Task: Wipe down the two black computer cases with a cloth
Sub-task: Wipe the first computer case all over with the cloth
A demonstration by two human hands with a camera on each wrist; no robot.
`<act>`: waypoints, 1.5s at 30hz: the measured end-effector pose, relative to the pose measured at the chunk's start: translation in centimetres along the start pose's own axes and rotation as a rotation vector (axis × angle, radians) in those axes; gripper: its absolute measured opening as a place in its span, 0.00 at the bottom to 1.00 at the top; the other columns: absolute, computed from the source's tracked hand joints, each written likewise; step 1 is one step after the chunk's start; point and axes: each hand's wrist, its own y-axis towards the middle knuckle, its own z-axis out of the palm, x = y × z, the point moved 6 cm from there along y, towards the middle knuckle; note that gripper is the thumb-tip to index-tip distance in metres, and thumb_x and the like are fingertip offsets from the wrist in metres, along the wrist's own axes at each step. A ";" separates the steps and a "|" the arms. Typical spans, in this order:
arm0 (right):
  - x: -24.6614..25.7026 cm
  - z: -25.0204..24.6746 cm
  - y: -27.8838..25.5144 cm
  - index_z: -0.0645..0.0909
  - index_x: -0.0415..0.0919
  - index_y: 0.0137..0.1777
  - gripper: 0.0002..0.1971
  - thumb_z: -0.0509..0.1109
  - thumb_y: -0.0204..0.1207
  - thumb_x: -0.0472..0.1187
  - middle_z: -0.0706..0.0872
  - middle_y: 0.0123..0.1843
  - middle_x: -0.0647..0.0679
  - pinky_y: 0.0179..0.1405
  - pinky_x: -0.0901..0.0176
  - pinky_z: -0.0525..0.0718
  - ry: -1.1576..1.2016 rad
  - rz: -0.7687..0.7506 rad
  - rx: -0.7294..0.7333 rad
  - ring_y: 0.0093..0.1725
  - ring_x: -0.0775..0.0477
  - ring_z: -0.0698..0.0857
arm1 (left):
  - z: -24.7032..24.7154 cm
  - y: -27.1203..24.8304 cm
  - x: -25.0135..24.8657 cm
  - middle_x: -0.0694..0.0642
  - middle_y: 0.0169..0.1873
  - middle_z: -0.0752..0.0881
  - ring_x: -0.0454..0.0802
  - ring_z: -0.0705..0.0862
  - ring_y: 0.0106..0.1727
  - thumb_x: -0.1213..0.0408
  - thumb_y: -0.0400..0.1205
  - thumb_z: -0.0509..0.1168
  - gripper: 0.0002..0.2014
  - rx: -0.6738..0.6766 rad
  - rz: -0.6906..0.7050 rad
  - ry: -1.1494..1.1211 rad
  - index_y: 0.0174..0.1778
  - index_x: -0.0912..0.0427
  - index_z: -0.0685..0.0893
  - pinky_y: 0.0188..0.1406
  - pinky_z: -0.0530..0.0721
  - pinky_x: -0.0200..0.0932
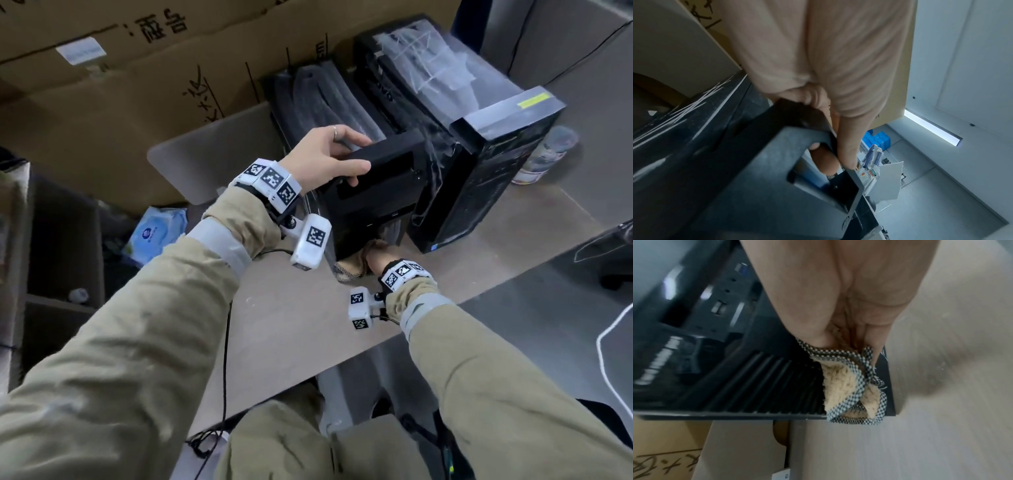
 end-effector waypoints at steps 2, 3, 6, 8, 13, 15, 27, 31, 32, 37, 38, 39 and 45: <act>-0.2 0.8 0.5 0.73 0.32 0.78 0.21 0.52 0.91 0.41 0.79 0.76 0.35 0.69 0.54 0.73 0.010 0.029 0.014 0.75 0.36 0.78 | -0.1 0.1 0.3 0.63 0.46 0.92 0.52 0.89 0.36 0.67 0.78 0.77 0.19 -0.015 0.026 -0.017 0.63 0.66 0.82 0.43 0.85 0.43; -0.2 1.5 0.9 0.70 0.29 0.80 0.22 0.52 0.91 0.40 0.76 0.78 0.33 0.71 0.54 0.73 -0.006 0.029 0.037 0.77 0.36 0.76 | -0.1 0.2 0.5 0.64 0.47 0.92 0.52 0.88 0.36 0.67 0.78 0.77 0.19 -0.012 0.036 -0.024 0.63 0.66 0.82 0.42 0.85 0.43; -1.0 3.8 2.0 0.69 0.28 0.80 0.22 0.53 0.91 0.38 0.75 0.79 0.35 0.66 0.58 0.77 0.019 -0.028 0.162 0.77 0.37 0.76 | -0.1 0.5 0.7 0.60 0.44 0.92 0.52 0.87 0.34 0.67 0.78 0.77 0.19 0.015 0.058 -0.028 0.62 0.66 0.82 0.43 0.83 0.40; -2.2 5.1 3.2 0.70 0.28 0.79 0.22 0.52 0.90 0.38 0.75 0.79 0.35 0.68 0.55 0.81 0.068 -0.001 0.190 0.76 0.37 0.77 | -0.1 0.8 1.0 0.63 0.44 0.91 0.52 0.86 0.31 0.66 0.78 0.77 0.18 0.025 0.078 -0.030 0.61 0.65 0.82 0.43 0.83 0.40; -4.3 6.9 5.9 0.68 0.29 0.82 0.23 0.55 0.91 0.40 0.73 0.80 0.35 0.69 0.54 0.78 0.164 0.105 0.137 0.78 0.36 0.74 | -0.1 1.4 1.5 0.71 0.45 0.90 0.65 0.85 0.36 0.69 0.77 0.77 0.17 0.025 0.120 -0.093 0.59 0.69 0.82 0.36 0.83 0.40; -4.7 7.0 6.5 0.70 0.32 0.80 0.25 0.65 0.86 0.44 0.76 0.78 0.35 0.73 0.47 0.76 0.012 -0.021 0.142 0.76 0.36 0.76 | 0.0 1.4 1.6 0.71 0.45 0.89 0.71 0.83 0.39 0.69 0.77 0.78 0.18 0.024 0.114 -0.107 0.59 0.69 0.82 0.33 0.83 0.42; 0.7 -7.5 -1.1 0.86 0.35 0.56 0.21 0.72 0.70 0.50 0.89 0.49 0.41 0.58 0.51 0.85 0.472 -0.099 -0.138 0.52 0.38 0.88 | 1.2 1.1 -1.2 0.64 0.28 0.85 0.58 0.79 0.21 0.62 0.80 0.75 0.11 -0.029 -0.142 0.068 0.47 0.65 0.82 0.24 0.76 0.45; 0.9 -9.3 -1.1 0.85 0.35 0.59 0.15 0.70 0.78 0.45 0.85 0.49 0.41 0.51 0.57 0.76 0.465 -0.124 -0.186 0.49 0.40 0.83 | 1.5 1.0 -2.1 0.62 0.27 0.87 0.51 0.82 0.20 0.61 0.81 0.72 0.11 -0.033 -0.208 0.135 0.47 0.66 0.83 0.26 0.76 0.44; 0.9 -9.1 -1.0 0.85 0.36 0.59 0.14 0.70 0.78 0.44 0.85 0.49 0.41 0.53 0.55 0.78 0.443 -0.128 -0.183 0.51 0.39 0.84 | 1.6 1.0 -2.1 0.62 0.28 0.87 0.52 0.82 0.21 0.59 0.82 0.72 0.12 -0.035 -0.229 0.155 0.46 0.67 0.84 0.26 0.77 0.43; -2.3 -5.8 3.1 0.86 0.40 0.48 0.17 0.73 0.63 0.50 0.90 0.48 0.37 0.59 0.36 0.88 0.361 -0.012 -0.063 0.50 0.32 0.90 | 2.1 1.9 -2.3 0.60 0.26 0.88 0.52 0.80 0.21 0.39 0.80 0.67 0.28 -0.064 -0.227 0.335 0.35 0.66 0.87 0.27 0.79 0.39; -3.4 -4.9 5.1 0.85 0.41 0.46 0.18 0.72 0.61 0.51 0.91 0.47 0.37 0.58 0.36 0.88 0.333 0.015 -0.054 0.48 0.32 0.90 | 2.1 2.0 -2.1 0.58 0.23 0.86 0.50 0.78 0.19 0.38 0.81 0.67 0.29 -0.075 -0.215 0.346 0.34 0.65 0.86 0.25 0.79 0.37; -3.9 -4.5 5.4 0.85 0.41 0.46 0.18 0.71 0.61 0.53 0.91 0.47 0.38 0.58 0.38 0.89 0.304 0.045 -0.053 0.47 0.33 0.90 | 2.1 2.0 -1.8 0.56 0.22 0.84 0.49 0.76 0.18 0.37 0.81 0.66 0.30 -0.090 -0.208 0.350 0.33 0.64 0.86 0.24 0.78 0.35; -4.9 -2.9 6.3 0.74 0.34 0.73 0.19 0.60 0.88 0.44 0.81 0.71 0.42 0.65 0.54 0.81 0.223 0.066 -0.074 0.65 0.42 0.83 | 1.9 2.5 -0.9 0.58 0.20 0.83 0.49 0.74 0.16 0.36 0.81 0.65 0.32 -0.142 -0.135 0.378 0.32 0.67 0.85 0.22 0.76 0.33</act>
